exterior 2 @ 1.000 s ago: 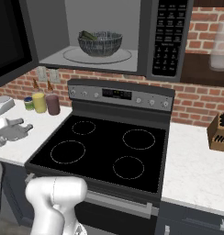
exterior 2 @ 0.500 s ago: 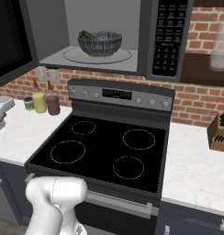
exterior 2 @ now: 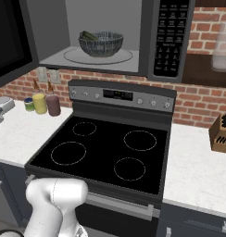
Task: Pick the cucumber from the sink and place it in the bowl. Then pick the bowl and place it in the microwave. Then close the microwave door and press the start button.
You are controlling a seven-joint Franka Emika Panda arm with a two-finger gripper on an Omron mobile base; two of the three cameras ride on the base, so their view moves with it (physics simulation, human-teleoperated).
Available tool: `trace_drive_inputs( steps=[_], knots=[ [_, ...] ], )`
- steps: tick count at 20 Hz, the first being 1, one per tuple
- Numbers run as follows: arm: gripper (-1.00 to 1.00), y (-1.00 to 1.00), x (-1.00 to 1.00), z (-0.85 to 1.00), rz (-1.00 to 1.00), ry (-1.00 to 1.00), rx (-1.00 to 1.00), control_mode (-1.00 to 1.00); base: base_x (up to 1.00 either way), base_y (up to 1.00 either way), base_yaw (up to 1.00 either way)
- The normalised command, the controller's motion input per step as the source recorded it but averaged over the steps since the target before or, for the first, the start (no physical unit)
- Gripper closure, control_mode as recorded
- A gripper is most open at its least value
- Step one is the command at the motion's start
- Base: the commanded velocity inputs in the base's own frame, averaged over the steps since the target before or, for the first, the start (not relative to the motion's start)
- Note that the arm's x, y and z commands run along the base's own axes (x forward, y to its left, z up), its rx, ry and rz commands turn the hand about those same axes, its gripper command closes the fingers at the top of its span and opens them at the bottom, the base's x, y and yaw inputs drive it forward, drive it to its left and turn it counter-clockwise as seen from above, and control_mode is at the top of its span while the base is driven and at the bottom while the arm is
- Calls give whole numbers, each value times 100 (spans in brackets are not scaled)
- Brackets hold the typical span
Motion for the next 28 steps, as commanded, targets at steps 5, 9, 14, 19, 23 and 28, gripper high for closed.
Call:
trace_drive_inputs(
  steps=[5, 9, 14, 19, 23, 28],
  knots=[
    [-100, 60, -5, 4, 0, -1, -15, -100, 0, 0, 0],
    [-100, 77, 0, -53, 0, -1, -10, -100, 0, 0, 0],
    [-100, 91, 0, -20, 0, 0, -7, -100, 0, 0, 0],
    [-100, 82, 0, 31, 0, 0, -8, -100, 0, 0, 0],
    [-100, 49, -6, 68, 0, 0, -4, -100, 0, 0, 0],
    [-100, 0, -4, 82, -6, 0, 0, -100, 0, 0, 0]
  ],
)
